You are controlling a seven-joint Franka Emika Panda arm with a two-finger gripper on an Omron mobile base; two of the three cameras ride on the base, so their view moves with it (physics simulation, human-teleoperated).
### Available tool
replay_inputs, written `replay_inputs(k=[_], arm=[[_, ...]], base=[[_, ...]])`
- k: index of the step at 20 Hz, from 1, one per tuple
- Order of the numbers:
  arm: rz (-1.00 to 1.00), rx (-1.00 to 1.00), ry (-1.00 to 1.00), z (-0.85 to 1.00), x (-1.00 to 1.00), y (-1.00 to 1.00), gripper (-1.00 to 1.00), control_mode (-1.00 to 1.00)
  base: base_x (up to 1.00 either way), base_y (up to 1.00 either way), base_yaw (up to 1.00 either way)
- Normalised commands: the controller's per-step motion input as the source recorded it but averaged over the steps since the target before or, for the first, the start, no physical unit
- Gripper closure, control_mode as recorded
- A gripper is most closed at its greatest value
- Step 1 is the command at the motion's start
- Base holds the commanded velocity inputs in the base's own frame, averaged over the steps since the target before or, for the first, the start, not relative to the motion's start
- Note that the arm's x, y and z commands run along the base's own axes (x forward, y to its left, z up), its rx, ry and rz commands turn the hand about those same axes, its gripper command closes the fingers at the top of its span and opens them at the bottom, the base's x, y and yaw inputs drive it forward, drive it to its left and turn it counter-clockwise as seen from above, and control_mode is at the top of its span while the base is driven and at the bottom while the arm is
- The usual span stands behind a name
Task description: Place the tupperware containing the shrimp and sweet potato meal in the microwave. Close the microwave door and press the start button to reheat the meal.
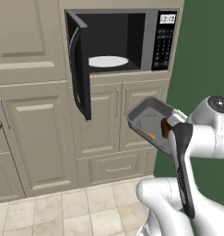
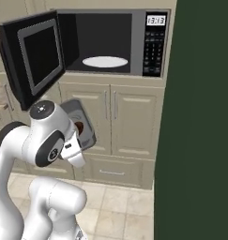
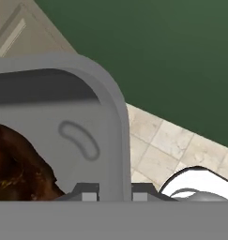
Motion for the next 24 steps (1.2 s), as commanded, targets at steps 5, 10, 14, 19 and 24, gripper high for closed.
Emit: replay_inputs(k=[5,10,14,19,24], arm=[[0.00,0.00,0.00,0.00,0.00,0.00,1.00,1.00],[0.00,0.00,0.00,0.00,0.00,0.00,1.00,1.00],[0.00,0.00,0.00,0.00,0.00,0.00,1.00,1.00],[0.00,0.00,0.00,0.00,0.00,0.00,1.00,1.00],[0.00,0.00,0.00,0.00,0.00,0.00,1.00,1.00]], base=[[0.46,-0.05,0.18],[0.48,-0.08,0.12],[0.46,-0.16,0.07],[0.44,-0.07,0.05],[0.49,-0.06,0.04]])
